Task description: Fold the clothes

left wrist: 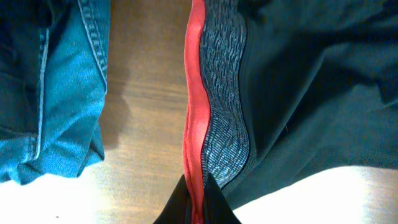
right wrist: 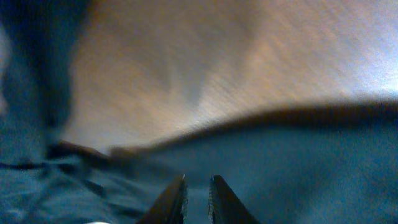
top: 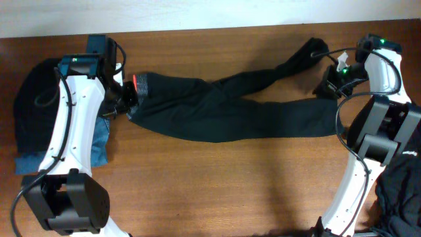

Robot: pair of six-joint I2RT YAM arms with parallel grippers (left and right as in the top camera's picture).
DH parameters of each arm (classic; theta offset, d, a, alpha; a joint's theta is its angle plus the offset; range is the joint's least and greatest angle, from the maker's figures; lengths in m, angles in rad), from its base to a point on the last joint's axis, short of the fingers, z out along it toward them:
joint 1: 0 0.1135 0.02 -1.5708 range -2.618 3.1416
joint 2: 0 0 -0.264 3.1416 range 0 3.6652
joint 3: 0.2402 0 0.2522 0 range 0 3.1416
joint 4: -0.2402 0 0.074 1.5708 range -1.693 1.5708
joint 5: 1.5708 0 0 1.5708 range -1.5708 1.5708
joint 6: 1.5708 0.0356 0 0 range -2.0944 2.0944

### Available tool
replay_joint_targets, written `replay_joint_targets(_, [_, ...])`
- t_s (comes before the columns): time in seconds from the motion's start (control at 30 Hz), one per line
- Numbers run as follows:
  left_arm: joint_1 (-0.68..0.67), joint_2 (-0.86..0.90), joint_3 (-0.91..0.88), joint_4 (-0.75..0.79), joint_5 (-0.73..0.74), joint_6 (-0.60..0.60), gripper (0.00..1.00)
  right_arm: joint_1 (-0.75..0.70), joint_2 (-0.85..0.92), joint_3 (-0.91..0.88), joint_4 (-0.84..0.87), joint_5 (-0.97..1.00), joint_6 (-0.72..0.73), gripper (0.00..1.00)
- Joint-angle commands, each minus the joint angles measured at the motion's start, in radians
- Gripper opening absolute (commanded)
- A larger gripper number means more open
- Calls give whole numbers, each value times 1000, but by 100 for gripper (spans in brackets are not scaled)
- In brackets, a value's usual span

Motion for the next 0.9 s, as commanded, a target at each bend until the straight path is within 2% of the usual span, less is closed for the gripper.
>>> replay_joint_targets(0.0, [0, -31, 7, -26, -14, 15, 1, -10, 1, 6, -44, 109, -74, 18])
replay_joint_targets(0.17, [0, -30, -10, -47, -14, 15, 1, -9, 1, 6, -130, 115, -123, 18])
replay_joint_targets(0.3, [0, -30, -69, -14, -14, 15, 1, -7, 1, 6, -186, 216, -122, 18])
replay_joint_targets(0.53, [0, -30, -227, 128, -14, 16, 0, -8, 1, -36, -164, 307, -123, 18])
replay_joint_targets(0.87, [0, -28, -373, 259, -17, 16, 0, -8, 2, -206, -50, 311, -123, 18])
